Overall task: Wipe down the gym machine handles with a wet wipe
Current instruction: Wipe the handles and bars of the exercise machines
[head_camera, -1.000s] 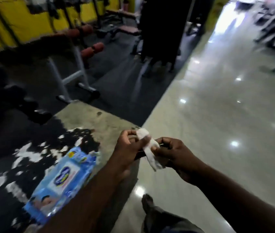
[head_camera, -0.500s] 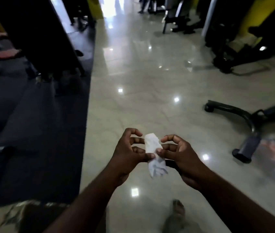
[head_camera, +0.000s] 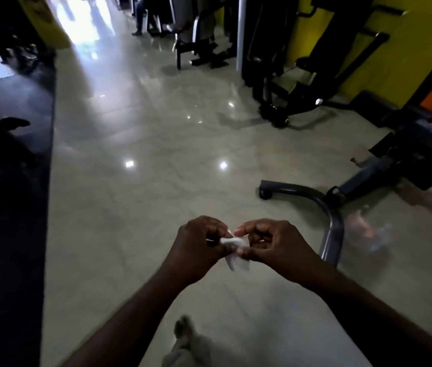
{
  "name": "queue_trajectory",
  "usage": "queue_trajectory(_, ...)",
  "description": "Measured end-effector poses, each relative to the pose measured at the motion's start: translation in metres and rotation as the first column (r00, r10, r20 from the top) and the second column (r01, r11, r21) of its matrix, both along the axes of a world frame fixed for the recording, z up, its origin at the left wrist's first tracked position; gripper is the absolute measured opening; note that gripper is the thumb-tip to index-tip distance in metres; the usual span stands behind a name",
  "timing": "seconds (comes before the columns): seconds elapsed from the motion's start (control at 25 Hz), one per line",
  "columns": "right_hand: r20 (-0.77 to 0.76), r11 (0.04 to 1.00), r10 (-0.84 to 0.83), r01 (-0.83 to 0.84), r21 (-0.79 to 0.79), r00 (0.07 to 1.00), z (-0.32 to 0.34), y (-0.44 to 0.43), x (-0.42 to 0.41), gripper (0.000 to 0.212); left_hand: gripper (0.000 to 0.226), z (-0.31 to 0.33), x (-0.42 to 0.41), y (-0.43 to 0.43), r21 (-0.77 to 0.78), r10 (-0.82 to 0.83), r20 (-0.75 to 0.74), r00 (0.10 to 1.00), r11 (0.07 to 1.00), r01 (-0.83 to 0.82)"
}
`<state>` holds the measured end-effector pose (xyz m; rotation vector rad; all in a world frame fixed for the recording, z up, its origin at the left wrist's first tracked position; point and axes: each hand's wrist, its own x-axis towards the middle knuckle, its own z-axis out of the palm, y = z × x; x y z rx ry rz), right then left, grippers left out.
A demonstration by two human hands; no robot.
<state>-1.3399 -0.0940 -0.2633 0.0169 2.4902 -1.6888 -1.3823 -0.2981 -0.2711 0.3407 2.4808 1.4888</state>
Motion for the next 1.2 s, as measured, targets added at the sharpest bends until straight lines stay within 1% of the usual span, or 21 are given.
queue_trajectory(0.04, 0.003, 0.998, 0.017, -0.017, 0.059, 1.000, -0.001, 0.009, -0.028, 0.032, 0.018, -0.002, -0.032, 0.009, -0.012, -0.028, -0.013, 1.000, 1.000, 0.028)
queue_trajectory(0.08, -0.016, 0.992, 0.013, -0.010, 0.128, 1.000, -0.004, 0.017, -0.058, 0.031, 0.019, -0.005, -0.067, 0.015, -0.018, -0.052, -0.015, 0.999, 0.998, 0.052)
queue_trajectory(0.12, -0.045, 0.983, -0.004, 0.012, 0.181, 0.999, -0.007, 0.024, -0.087, 0.027, 0.020, -0.005, -0.099, 0.022, -0.022, -0.083, -0.017, 0.996, 0.996, 0.083)
queue_trajectory(0.16, -0.063, 0.980, -0.033, 0.044, 0.196, 0.998, -0.007, 0.031, -0.115, 0.022, 0.021, -0.006, -0.130, 0.027, -0.020, -0.120, -0.019, 0.993, 0.993, 0.120)
queue_trajectory(0.2, -0.062, 0.981, -0.086, 0.096, 0.172, 0.994, -0.009, 0.039, -0.149, 0.020, 0.020, -0.006, -0.168, 0.034, -0.010, -0.157, -0.016, 0.987, 0.988, 0.157)
queue_trajectory(0.24, -0.034, 0.981, -0.157, 0.160, 0.109, 0.987, -0.008, 0.048, -0.183, 0.022, 0.018, -0.005, -0.208, 0.040, 0.003, -0.187, -0.002, 0.982, 0.982, 0.187)
queue_trajectory(0.32, 0.054, 0.962, -0.266, 0.269, -0.056, 0.963, 0.000, 0.061, -0.248, 0.032, 0.015, 0.006, -0.290, 0.056, 0.034, -0.244, 0.025, 0.969, 0.969, 0.243)
queue_trajectory(0.36, 0.080, 0.941, -0.301, 0.309, -0.140, 0.950, 0.005, 0.067, -0.279, 0.035, 0.015, 0.013, -0.329, 0.068, 0.053, -0.278, 0.018, 0.960, 0.960, 0.277)
queue_trajectory(0.4, 0.094, 0.921, -0.329, 0.341, -0.189, 0.940, 0.009, 0.076, -0.310, 0.035, 0.015, 0.019, -0.367, 0.081, 0.062, -0.301, 0.005, 0.954, 0.952, 0.300)
queue_trajectory(0.48, 0.068, 0.889, -0.403, 0.409, -0.208, 0.912, 0.017, 0.093, -0.360, 0.031, 0.014, 0.033, -0.427, 0.106, 0.073, -0.301, -0.010, 0.954, 0.951, 0.301)
queue_trajectory(0.6, 0.054, 0.808, -0.527, 0.520, -0.277, 0.848, 0.023, 0.129, -0.445, 0.022, 0.011, 0.042, -0.528, 0.144, 0.069, -0.323, -0.019, 0.946, 0.944, 0.323)
queue_trajectory(0.76, 0.071, 0.742, -0.578, 0.560, -0.369, 0.813, 0.024, 0.186, -0.583, 0.017, 0.013, 0.048, -0.677, 0.191, 0.043, -0.268, -0.150, 0.952, 0.960, 0.277)
queue_trajectory(0.84, 0.068, 0.734, -0.577, 0.553, -0.393, 0.814, 0.036, 0.220, -0.660, 0.012, 0.018, 0.061, -0.755, 0.213, 0.033, -0.238, -0.205, 0.949, 0.968, 0.250)
queue_trajectory(0.92, 0.070, 0.761, -0.529, 0.509, -0.403, 0.846, 0.056, 0.256, -0.749, 0.005, 0.023, 0.077, -0.837, 0.231, 0.000, -0.202, -0.251, 0.947, 0.978, 0.209)
queue_trajectory(1.0, 0.032, 0.785, -0.509, 0.479, -0.392, 0.860, 0.079, 0.286, -0.840, 0.007, 0.028, 0.095, -0.920, 0.243, -0.045, -0.181, -0.292, 0.939, 0.983, 0.175)
queue_trajectory(1.04, 0.020, 0.798, -0.498, 0.467, -0.381, 0.867, 0.089, 0.296, -0.886, 0.003, 0.030, 0.102, -0.960, 0.243, -0.061, -0.156, -0.302, 0.940, 0.988, 0.144)
queue_trajectory(1.12, -0.011, 0.819, -0.480, 0.443, -0.366, 0.877, 0.110, 0.312, -0.965, 0.010, 0.033, 0.112, -1.030, 0.243, -0.089, -0.116, -0.322, 0.940, 0.992, 0.092)
queue_trajectory(1.2, -0.027, 0.839, -0.458, 0.423, -0.341, 0.888, 0.127, 0.326, -1.056, 0.010, 0.034, 0.112, -1.115, 0.243, -0.061, -0.051, -0.335, 0.941, 0.998, 0.033)
